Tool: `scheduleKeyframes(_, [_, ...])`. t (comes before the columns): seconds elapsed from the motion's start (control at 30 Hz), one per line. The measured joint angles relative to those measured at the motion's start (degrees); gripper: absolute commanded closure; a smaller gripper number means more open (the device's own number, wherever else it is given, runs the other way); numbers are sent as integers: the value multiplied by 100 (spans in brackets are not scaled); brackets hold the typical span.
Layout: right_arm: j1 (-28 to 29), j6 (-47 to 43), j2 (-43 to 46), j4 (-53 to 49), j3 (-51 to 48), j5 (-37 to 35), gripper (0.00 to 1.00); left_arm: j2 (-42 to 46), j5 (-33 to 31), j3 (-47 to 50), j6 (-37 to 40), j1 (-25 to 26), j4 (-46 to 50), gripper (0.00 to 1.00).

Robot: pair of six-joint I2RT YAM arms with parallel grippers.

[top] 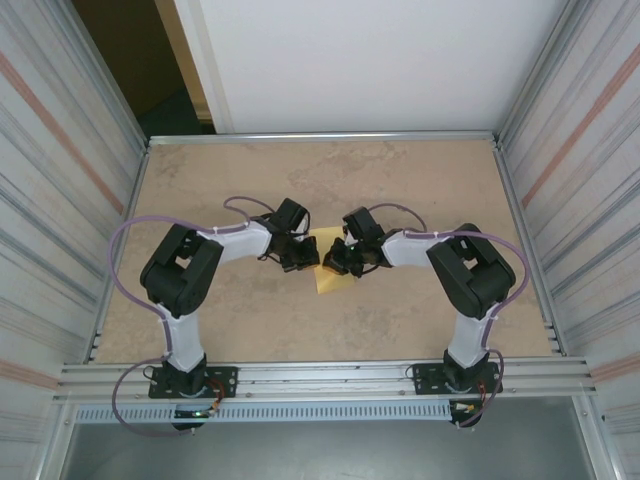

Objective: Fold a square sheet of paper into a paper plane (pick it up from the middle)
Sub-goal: Fold the triangle a second time at the center of the table.

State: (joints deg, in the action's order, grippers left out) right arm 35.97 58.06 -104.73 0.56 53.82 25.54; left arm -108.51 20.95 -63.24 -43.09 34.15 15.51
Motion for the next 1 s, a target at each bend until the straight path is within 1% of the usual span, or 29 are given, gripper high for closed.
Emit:
scheduleKeyframes(0.17, [-59,-321,153,7,-11,24,100,-37,0,-85,46,0,120,96])
scheduleKeyframes(0.47, [-197,-374,83,118,-356,24,100,-83,-4,-166,92,0,243,96])
scheduleKeyframes(0.7, [-328,-380,118,684,-704,243,100,-101,-55,-199,87,11,317,97])
scheduleKeyframes(0.87, [-501,-365,358,824,-1025,260,100,-114,-66,-234,90,11,380,97])
scheduleKeyframes(1.0, [-638,-409,752,483,-1139,-26,100,-133,-63,-271,92,11,417,97])
